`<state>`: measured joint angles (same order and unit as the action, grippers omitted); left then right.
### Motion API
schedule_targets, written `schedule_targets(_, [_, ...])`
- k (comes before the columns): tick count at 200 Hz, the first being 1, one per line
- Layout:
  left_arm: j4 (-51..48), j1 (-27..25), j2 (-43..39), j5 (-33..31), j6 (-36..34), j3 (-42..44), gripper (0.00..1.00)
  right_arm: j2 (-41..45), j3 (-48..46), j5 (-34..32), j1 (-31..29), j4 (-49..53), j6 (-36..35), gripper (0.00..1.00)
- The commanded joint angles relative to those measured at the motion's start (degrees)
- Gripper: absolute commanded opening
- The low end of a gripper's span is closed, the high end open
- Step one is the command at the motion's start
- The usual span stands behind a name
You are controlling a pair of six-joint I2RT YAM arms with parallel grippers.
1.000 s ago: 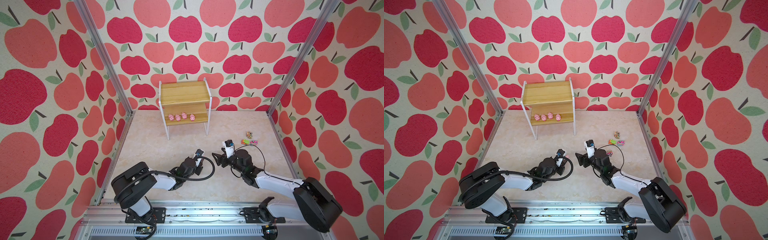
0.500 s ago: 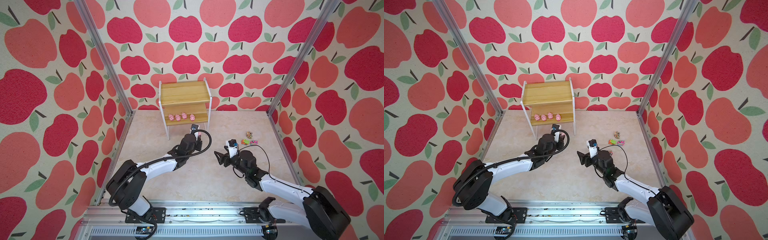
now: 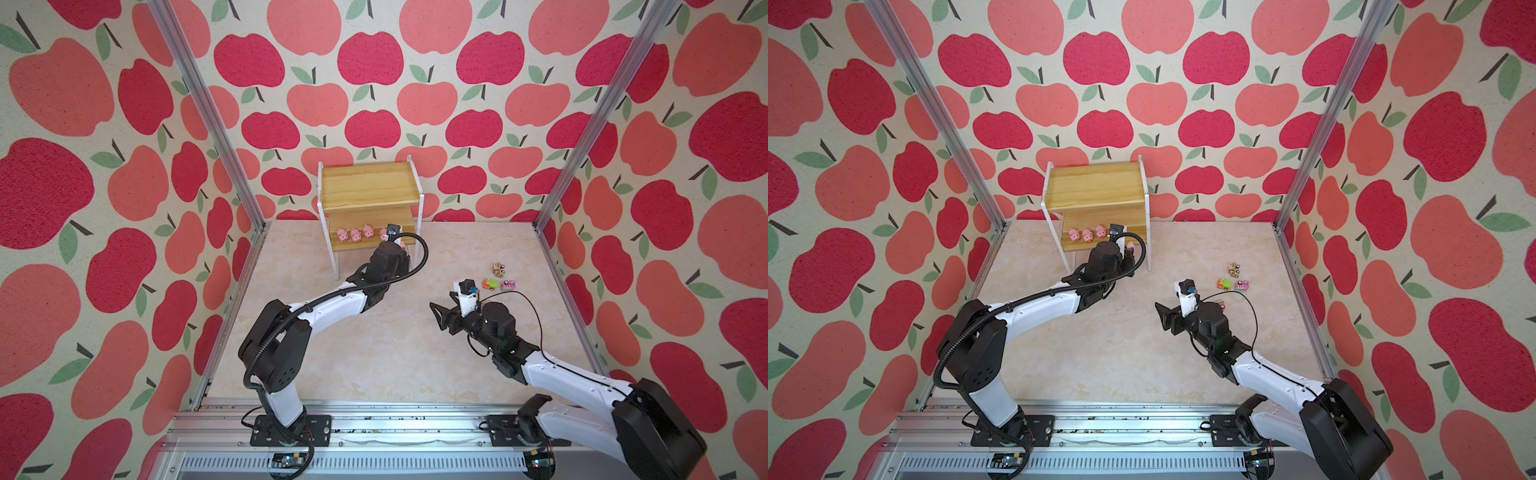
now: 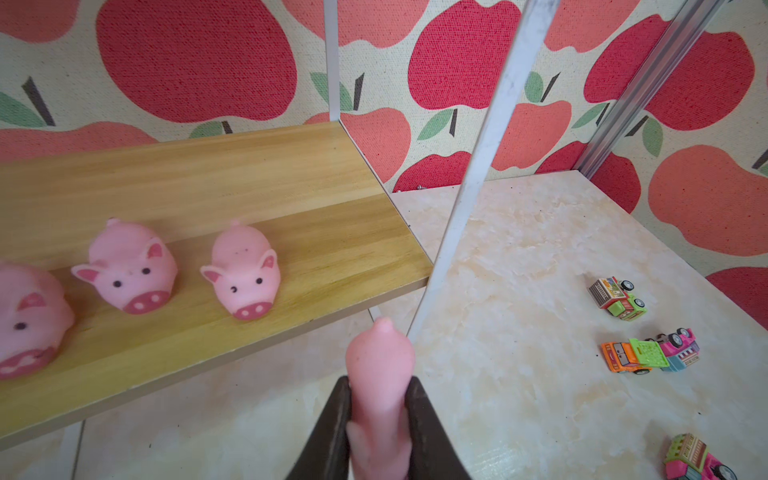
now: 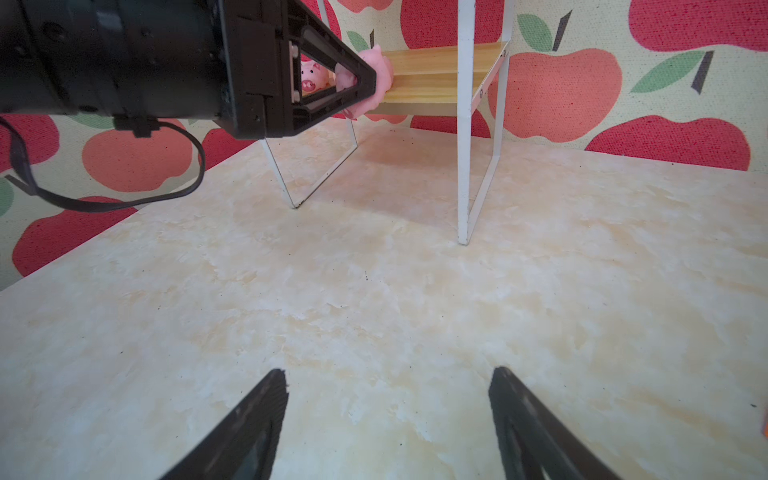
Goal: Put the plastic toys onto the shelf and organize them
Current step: 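Carry the pig with the left gripper onto the lower shelf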
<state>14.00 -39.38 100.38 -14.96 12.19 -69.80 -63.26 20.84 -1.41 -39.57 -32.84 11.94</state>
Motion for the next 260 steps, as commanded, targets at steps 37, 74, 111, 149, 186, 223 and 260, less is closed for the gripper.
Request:
schedule_targets(37, [-3.50, 0.60, 4.12, -3.39, 1.44, -7.29, 0.25, 1.82, -0.98, -0.34, -1.03, 0.41, -3.48, 0.80])
schedule_targets(74, [-4.34, 0.53, 6.34, -4.23, 2.05, -10.27, 0.25, 2.22, -0.98, -0.78, -1.80, 0.41, -4.20, 0.80])
schedule_targets(111, [-4.36, 0.53, 8.57, -5.00, 2.25, -12.76, 0.25, 2.56, -1.09, -1.05, -2.01, 0.43, -4.30, 0.80])
schedule_targets(149, [-3.09, 0.57, 10.78, -6.39, 2.71, -14.11, 0.25, 2.88, -1.18, -0.88, -2.08, 0.41, -4.02, 0.80])
schedule_targets(186, [-2.52, 0.45, 13.03, -7.25, 2.84, -15.82, 0.25, 2.97, -1.24, -0.88, -2.11, 0.41, -3.96, 0.80])
schedule_targets(223, [-1.81, 0.38, 14.47, -9.02, 2.49, -17.21, 0.25, 2.97, -1.34, -0.66, -2.09, 0.23, -3.70, 0.80])
schedule_targets(260, [-0.91, 0.42, 15.71, -10.98, 2.50, -18.05, 0.25, 2.72, -1.36, -0.52, -2.09, 0.06, -3.51, 0.80])
